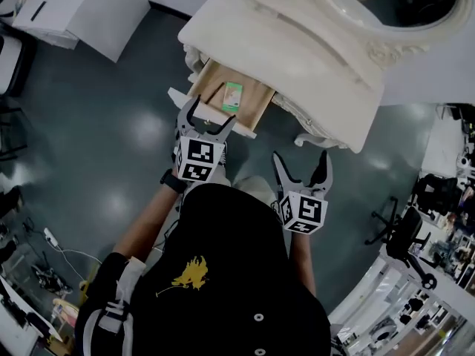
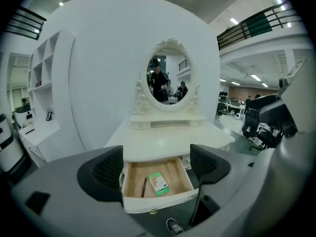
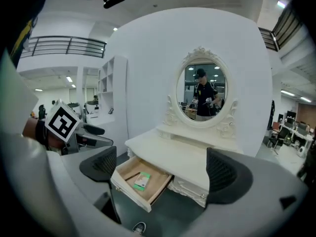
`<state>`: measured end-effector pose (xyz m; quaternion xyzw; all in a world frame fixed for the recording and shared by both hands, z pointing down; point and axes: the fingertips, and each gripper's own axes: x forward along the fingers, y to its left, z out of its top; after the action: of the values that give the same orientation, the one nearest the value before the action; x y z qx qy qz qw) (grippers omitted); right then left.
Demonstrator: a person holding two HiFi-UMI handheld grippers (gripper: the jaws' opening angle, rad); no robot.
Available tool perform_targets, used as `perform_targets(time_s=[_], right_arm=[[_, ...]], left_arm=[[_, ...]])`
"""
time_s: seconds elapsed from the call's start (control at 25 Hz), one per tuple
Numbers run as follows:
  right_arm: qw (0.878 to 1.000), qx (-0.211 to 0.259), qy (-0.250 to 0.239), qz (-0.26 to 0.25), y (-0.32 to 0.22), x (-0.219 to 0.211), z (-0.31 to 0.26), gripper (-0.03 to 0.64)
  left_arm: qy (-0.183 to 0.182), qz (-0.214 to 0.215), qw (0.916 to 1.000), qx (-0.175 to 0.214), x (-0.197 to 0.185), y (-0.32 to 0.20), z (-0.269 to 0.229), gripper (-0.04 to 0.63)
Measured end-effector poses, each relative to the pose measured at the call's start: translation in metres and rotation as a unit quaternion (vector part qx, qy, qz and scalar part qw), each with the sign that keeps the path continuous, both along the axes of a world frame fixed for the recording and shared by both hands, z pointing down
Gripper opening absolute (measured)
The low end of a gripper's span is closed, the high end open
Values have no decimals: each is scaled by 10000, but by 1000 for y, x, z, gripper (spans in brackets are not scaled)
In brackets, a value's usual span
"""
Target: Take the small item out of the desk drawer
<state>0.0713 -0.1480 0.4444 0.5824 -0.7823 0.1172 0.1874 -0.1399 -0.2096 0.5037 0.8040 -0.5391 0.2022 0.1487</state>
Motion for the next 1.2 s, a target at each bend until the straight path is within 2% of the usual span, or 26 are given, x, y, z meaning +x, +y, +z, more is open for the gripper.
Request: perform_targets(time_s=[0.16, 0.32, 0.44, 0.52, 0.68, 0.8, 1.0, 1.12, 1.2], right_arm=[[9992, -272, 145, 261, -28, 7, 24, 578], [9981, -456, 303, 271, -41, 7, 46, 565], [9971, -591, 348, 321, -50, 7, 59, 560], [9968, -632, 374, 310, -59, 7, 66, 558], [9966, -730, 354, 114, -78, 7, 79, 557], [9964, -797, 299, -70, -102, 8, 92, 554], [9944, -974, 222, -333, -150, 14, 122, 546], [9939, -971, 211, -481, -168, 17, 127, 546], [9937, -979, 175, -511, -175, 19, 126, 546]], left_arm=[[-93, 63, 9992, -389, 2, -26, 27, 426], [-298, 378, 9971, -585, 17, -42, 52, 426], [-296, 594, 9936, -919, 25, -51, 74, 426], [-296, 590, 9924, -1039, 27, -60, 86, 426], [-545, 579, 9884, -1292, 34, -77, 111, 426], [-693, 638, 9798, -1764, 45, -89, 138, 426], [-680, 610, 9683, -2323, 74, -129, 198, 426], [-725, 521, 9537, -2871, 87, -138, 246, 426], [-847, 473, 9410, -3242, 88, -139, 277, 426]])
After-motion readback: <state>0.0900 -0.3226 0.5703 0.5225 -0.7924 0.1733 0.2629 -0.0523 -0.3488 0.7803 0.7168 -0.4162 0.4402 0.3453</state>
